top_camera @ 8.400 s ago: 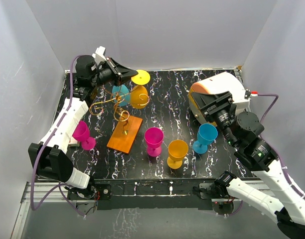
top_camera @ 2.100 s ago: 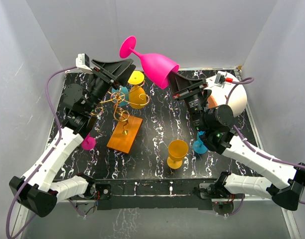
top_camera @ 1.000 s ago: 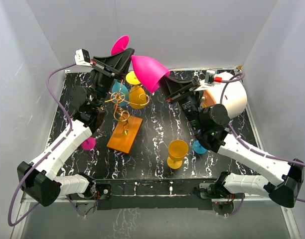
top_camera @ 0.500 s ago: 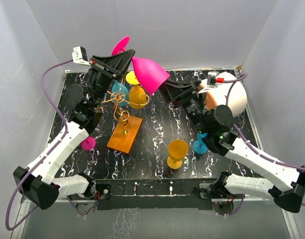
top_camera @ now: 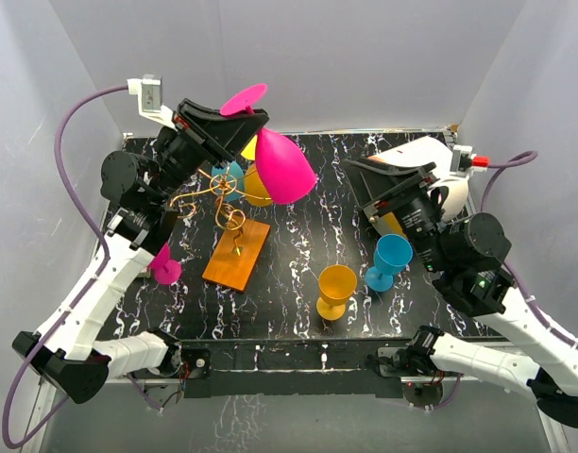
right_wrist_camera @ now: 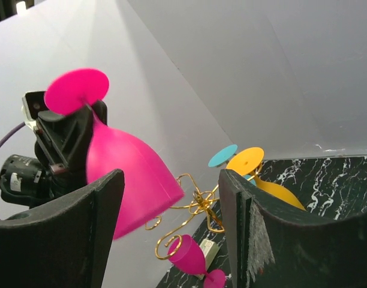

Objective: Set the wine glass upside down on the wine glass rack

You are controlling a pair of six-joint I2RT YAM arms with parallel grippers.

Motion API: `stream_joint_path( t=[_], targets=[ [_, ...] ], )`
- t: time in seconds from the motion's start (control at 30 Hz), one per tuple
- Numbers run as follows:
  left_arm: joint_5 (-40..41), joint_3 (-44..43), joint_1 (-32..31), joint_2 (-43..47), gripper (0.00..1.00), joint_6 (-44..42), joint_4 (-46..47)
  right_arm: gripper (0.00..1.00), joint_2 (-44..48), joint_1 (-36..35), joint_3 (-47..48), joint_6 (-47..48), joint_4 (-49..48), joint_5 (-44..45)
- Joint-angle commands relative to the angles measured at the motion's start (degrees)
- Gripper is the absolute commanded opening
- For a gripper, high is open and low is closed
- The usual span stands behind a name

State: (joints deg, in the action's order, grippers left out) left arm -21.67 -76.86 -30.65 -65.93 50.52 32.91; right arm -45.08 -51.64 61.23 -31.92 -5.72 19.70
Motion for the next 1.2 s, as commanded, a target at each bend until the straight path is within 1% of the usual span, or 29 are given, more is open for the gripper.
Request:
stream_joint_path(
  t=[0.0, 0.1, 0.27, 0.47, 0.7, 0.8, 0.9, 1.1, 1.17],
  targets=[
    [-12.85, -2.69, -0.11, 0.34, 0.00, -15.48, -2.49, 0.63, -0.94, -0.22, 6.77, -2.84, 3.80, -0.30],
    [-19.24, -1.78, -0.11, 0.39, 0.00, -21.14, -1.35, 0.64, -2.37, -0.22, 10.36, -7.66, 6.60, 0.81],
    [-25.62, -1.59, -0.14, -1.47, 0.00, -25.77, 0.44, 0.64, -6.23, -0.22, 18.01, -19.01, 15.54, 1.77],
    [-29.07, -1.31, -0.18, -3.04, 0.00, -26.18, 3.92, 0.62, -11.25, -0.22, 25.79, -27.88, 20.14, -5.27],
    [-31.84, -1.10, -0.16, -2.77, 0.00, -23.74, 7.38, 0.54, -13.31, -0.22, 26.57, -38.86, 23.23, -12.52],
    [-32.13, 0.18, -0.18, -1.64, 0.00, -24.09, 6.84, 0.51, -13.30, -0.22, 25.09, -41.12, 23.49, -15.75],
    [-31.91, 1.87, -0.18, -0.69, 0.00, -24.04, 7.29, 0.50, -13.06, -0.22, 23.65, -41.47, 21.75, -18.33],
    [-32.64, 2.42, -0.16, -1.06, 0.00, -22.62, 8.34, 0.51, -12.35, -0.22, 22.45, -41.08, 21.65, -18.01],
    [-33.99, 1.74, -0.11, -2.06, 0.00, -21.72, 8.60, 0.48, -12.04, -0.17, 22.92, -40.26, 22.26, -17.32]
  ],
)
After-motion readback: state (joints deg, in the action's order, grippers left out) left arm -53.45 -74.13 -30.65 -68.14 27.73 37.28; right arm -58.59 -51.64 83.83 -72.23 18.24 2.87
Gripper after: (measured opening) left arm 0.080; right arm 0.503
